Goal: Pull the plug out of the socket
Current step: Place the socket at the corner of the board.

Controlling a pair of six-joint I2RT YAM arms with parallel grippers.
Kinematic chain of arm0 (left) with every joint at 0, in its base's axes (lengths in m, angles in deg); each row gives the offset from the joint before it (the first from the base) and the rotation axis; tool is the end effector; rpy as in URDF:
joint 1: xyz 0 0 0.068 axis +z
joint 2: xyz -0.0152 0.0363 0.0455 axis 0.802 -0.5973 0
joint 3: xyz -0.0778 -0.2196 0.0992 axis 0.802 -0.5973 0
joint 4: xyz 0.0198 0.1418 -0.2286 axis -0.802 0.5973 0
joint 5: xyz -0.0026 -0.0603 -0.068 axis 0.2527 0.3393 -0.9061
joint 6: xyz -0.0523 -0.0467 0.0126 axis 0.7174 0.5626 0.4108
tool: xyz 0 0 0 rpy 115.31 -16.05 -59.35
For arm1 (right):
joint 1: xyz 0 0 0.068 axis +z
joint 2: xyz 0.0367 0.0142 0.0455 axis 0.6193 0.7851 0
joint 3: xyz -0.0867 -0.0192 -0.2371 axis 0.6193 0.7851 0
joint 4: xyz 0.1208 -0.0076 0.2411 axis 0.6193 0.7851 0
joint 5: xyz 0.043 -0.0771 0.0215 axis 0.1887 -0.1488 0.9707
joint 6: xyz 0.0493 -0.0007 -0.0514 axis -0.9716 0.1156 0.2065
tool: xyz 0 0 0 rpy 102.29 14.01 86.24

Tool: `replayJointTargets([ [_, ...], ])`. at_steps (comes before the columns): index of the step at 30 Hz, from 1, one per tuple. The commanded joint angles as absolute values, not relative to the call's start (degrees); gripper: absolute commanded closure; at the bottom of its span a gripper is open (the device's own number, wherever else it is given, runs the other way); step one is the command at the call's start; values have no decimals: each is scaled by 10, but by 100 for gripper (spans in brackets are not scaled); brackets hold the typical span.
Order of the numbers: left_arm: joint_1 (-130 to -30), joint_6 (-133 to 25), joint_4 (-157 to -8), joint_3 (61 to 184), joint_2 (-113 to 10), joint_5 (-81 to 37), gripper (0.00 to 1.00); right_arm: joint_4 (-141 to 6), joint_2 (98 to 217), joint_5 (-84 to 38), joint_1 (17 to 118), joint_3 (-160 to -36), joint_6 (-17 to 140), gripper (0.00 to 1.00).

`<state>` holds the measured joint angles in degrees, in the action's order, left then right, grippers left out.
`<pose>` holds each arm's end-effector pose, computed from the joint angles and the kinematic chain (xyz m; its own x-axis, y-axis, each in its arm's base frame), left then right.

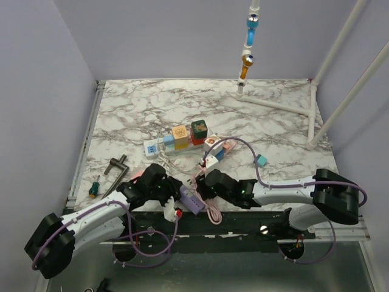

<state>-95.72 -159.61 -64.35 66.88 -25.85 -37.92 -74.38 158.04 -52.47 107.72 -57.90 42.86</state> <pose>0.1245 -0.1461 0.1127 0.8450 0.4623 -0.2689 0.5097 -0.5439 0.6667 0.1263 0.2753 0.1320 -0.5347 -0.2827 -0.7964 -0.5973 0.7930 0.1195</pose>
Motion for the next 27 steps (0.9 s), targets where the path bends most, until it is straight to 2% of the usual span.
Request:
replayJointTargets([
  [1, -933, -1550, -711, 677, -261, -330, 100, -667, 1603, -570, 1057, -603, 443, 46],
  [5, -931, -1512, -758, 680, -287, -310, 100, -633, 1566, -578, 967, -610, 451, 55],
  [11, -947, -1446, -789, 712, -334, -301, 100, -599, 1554, -604, 948, -666, 481, 54],
  [13, -952, -1441, -793, 711, -335, -301, 100, -591, 1551, -576, 949, -675, 470, 50],
  [15, -952, -1441, -778, 711, -324, -304, 100, -596, 1532, -515, 949, -668, 462, 42],
  [19, -932, -1457, -713, 702, -260, -322, 100, -635, 1486, -425, 950, -604, 445, 30],
  [22, -925, -1477, -679, 679, -191, -336, 100, -658, 1487, -389, 958, -576, 416, 28],
  [27, -921, -1503, -603, 662, -96, -356, 100, -676, 1550, -397, 1000, -576, 397, 27],
])
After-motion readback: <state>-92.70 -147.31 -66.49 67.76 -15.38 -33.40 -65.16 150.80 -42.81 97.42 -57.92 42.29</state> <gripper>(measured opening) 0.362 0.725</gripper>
